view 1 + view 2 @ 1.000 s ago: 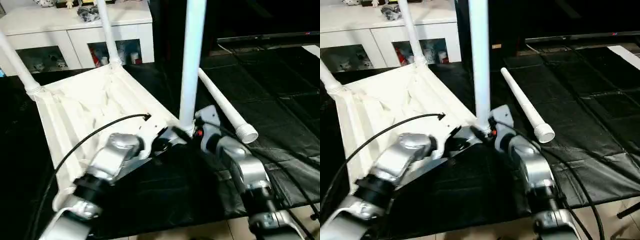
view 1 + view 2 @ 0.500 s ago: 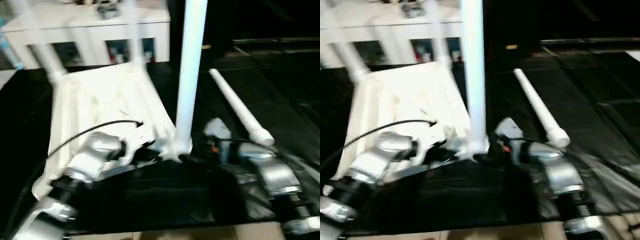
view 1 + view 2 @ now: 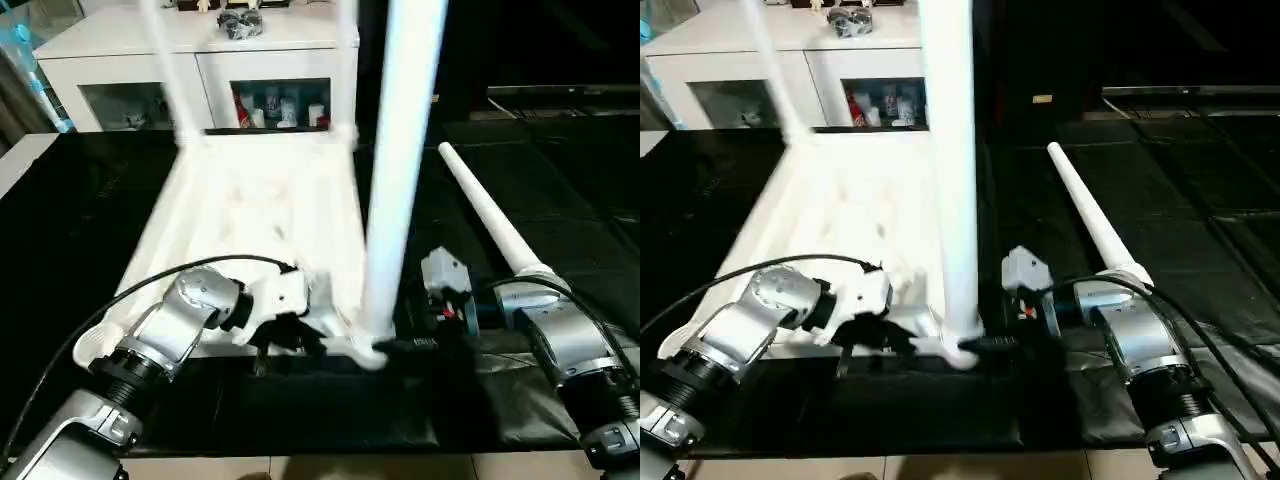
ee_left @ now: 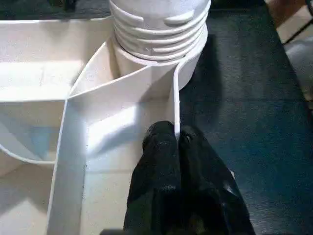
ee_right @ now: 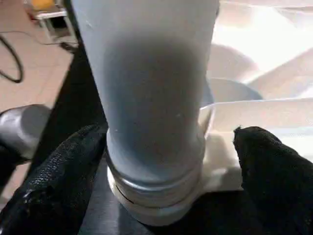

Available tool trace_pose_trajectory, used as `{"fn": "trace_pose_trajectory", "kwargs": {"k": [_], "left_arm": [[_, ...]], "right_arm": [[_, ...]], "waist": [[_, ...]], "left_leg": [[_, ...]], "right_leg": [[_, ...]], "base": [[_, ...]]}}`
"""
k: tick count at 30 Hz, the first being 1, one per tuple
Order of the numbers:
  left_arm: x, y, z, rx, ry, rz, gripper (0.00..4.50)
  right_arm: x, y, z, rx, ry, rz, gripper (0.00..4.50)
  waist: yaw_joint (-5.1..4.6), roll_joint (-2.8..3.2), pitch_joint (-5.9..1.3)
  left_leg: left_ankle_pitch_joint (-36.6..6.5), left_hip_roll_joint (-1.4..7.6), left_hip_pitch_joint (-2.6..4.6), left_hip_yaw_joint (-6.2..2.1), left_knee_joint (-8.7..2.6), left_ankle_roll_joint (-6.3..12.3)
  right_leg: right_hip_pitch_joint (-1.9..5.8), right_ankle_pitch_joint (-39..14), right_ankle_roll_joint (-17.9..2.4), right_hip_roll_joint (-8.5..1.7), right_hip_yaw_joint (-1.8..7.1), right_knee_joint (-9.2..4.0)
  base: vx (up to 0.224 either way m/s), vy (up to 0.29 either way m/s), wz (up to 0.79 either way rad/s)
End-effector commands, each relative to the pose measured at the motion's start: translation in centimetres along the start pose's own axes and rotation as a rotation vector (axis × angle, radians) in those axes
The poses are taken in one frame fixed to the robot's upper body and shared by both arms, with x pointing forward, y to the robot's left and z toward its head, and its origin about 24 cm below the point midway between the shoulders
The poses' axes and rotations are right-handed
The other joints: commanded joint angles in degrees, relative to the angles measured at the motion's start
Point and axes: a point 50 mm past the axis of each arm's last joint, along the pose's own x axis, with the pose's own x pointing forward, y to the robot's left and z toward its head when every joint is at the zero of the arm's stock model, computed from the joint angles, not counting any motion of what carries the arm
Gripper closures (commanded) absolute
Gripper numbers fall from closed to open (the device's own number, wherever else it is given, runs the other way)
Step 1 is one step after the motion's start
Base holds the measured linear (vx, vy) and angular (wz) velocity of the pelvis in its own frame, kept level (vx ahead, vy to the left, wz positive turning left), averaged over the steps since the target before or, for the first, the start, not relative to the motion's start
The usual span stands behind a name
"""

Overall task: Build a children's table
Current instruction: Rotate leg to tighten

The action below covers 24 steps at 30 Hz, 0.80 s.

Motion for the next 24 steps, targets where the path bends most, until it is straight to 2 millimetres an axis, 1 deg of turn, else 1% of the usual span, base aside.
{"fn": "trace_pose_trajectory", "kwargs": {"k": [1, 2, 3, 4, 7, 8, 9, 14, 15, 17, 18, 21, 23, 24], "left_arm": [[0.3, -0.1, 0.9, 0.062, 0.019, -0.069, 4.50], [0.3, -0.2, 0.9, 0.065, 0.021, -0.073, 4.50], [0.3, -0.2, 0.8, 0.067, 0.022, -0.076, 4.50], [0.3, -0.2, 0.9, 0.068, 0.023, -0.078, 4.50], [0.4, -0.2, 0.9, 0.073, 0.024, -0.084, 4.50], [0.4, -0.2, 0.9, 0.076, 0.025, -0.087, 4.50], [0.4, -0.2, 0.8, 0.077, 0.026, -0.088, 4.50], [0.5, -0.2, 0.8, 0.078, 0.029, -0.090, 4.50], [0.5, -0.2, 0.8, 0.076, 0.028, -0.090, 4.50], [0.5, -0.2, 0.8, 0.075, 0.028, -0.090, 4.50], [0.5, -0.1, 0.8, 0.071, 0.026, -0.086, 4.50], [0.7, 0.2, 0.7, 0.025, 0.008, -0.041, 4.50], [0.9, 0.7, 1.0, -0.025, -0.023, 0.027, 4.50], [0.9, 0.9, 1.1, -0.035, -0.027, 0.049, 4.50]], "right_arm": [[0.2, 0.0, 0.9, -0.037, -0.006, 0.042, 0.04], [0.2, 0.0, 0.9, -0.037, -0.004, 0.049, 0.04], [0.3, 0.0, 0.8, -0.036, -0.003, 0.053, 0.19], [0.4, 0.0, 0.8, -0.035, -0.002, 0.055, 0.29], [0.5, 0.0, 0.7, -0.030, -0.004, 0.060, 0.40], [0.6, 0.0, 0.8, -0.027, -0.011, 0.063, 0.49], [0.6, 0.0, 0.8, -0.026, -0.013, 0.067, 0.70], [0.6, 0.1, 0.8, -0.023, -0.017, 0.077, 1.14], [0.6, 0.1, 0.8, -0.021, -0.020, 0.082, 1.21], [0.7, 0.1, 0.8, -0.020, -0.021, 0.084, 1.29], [0.7, 0.1, 0.8, -0.014, -0.029, 0.080, 1.49], [1.1, 0.2, 0.9, 0.024, -0.063, 0.064, 1.66], [1.9, 0.3, 0.6, 0.065, -0.080, 0.006, 1.87], [2.1, 0.3, 0.5, 0.076, -0.080, -0.013, 1.87]], "waist": [[-0.32, -0.72, -4.02], [-0.32, -0.69, -4.01], [-0.34, -0.75, -3.99], [-0.31, -0.65, -4.01], [-0.34, -0.66, -4.08], [-0.33, -0.66, -4.09], [-0.36, -0.68, -4.08], [-0.33, -0.70, -4.11], [-0.35, -0.85, -4.08], [-0.33, -0.78, -4.07], [-0.32, -0.80, -4.09], [-0.34, -0.90, -4.07], [-0.23, -0.85, -3.87], [-0.36, -0.87, -3.71]], "left_leg": [[-10.4, 1.44, 0.42, -0.10, -3.96, 4.51], [-10.5, 1.43, 0.40, -0.11, -3.96, 4.48], [-10.5, 1.42, 0.38, -0.11, -3.98, 4.30], [-10.5, 1.40, 0.40, -0.12, -3.98, 4.22], [-10.2, 1.42, 0.44, -0.11, -3.95, 4.16], [-10.2, 1.43, 0.44, -0.11, -3.92, 4.18], [-10.4, 1.41, 0.41, -0.11, -3.94, 4.25], [-10.2, 1.44, 0.44, -0.12, -3.94, 4.26], [-10.2, 1.44, 0.45, -0.09, -3.94, 4.27], [-10.2, 1.42, 0.46, -0.07, -3.93, 4.22], [-10.0, 1.43, 0.46, -0.08, -3.93, 4.23], [-9.9, 1.38, 0.43, -0.05, -3.91, 4.24], [-10.4, 1.40, 0.54, -0.06, -3.99, 3.84], [-10.9, 1.42, 0.57, -0.03, -4.12, 3.59]], "right_leg": [[3.11, -14.8, -12.5, -2.84, 2.48, -3.27], [3.11, -14.9, -12.5, -2.83, 2.48, -3.28], [3.11, -15.3, -12.3, -2.86, 2.49, -3.32], [3.13, -15.5, -12.3, -2.86, 2.48, -3.32], [3.09, -14.8, -12.4, -2.80, 2.48, -3.27], [3.09, -14.6, -12.5, -2.81, 2.49, -3.25], [3.11, -14.7, -12.6, -2.79, 2.44, -3.24], [3.16, -14.4, -12.6, -2.82, 2.47, -3.17], [3.12, -14.6, -12.6, -2.80, 2.47, -3.20], [3.09, -15.0, -12.5, -2.82, 2.49, -3.24], [3.10, -14.9, -12.4, -2.80, 2.49, -3.23], [3.12, -15.0, -12.4, -2.80, 2.49, -3.23], [3.01, -16.7, -12.0, -2.86, 2.52, -3.47], [2.96, -17.7, -11.6, -2.77, 2.57, -3.62]], "base": [[0.000, 0.000, 0.00], [0.000, 0.000, 0.00], [0.000, 0.000, 0.00], [0.000, 0.000, 0.00], [0.000, 0.000, 0.00], [0.000, 0.000, 0.00], [0.000, 0.000, 0.00], [0.000, 0.000, 0.00], [0.000, 0.000, 0.00], [0.000, 0.000, 0.00], [0.000, 0.000, 0.00], [0.000, 0.000, 0.00], [0.000, 0.000, 0.00], [0.000, 0.000, 0.00]]}}
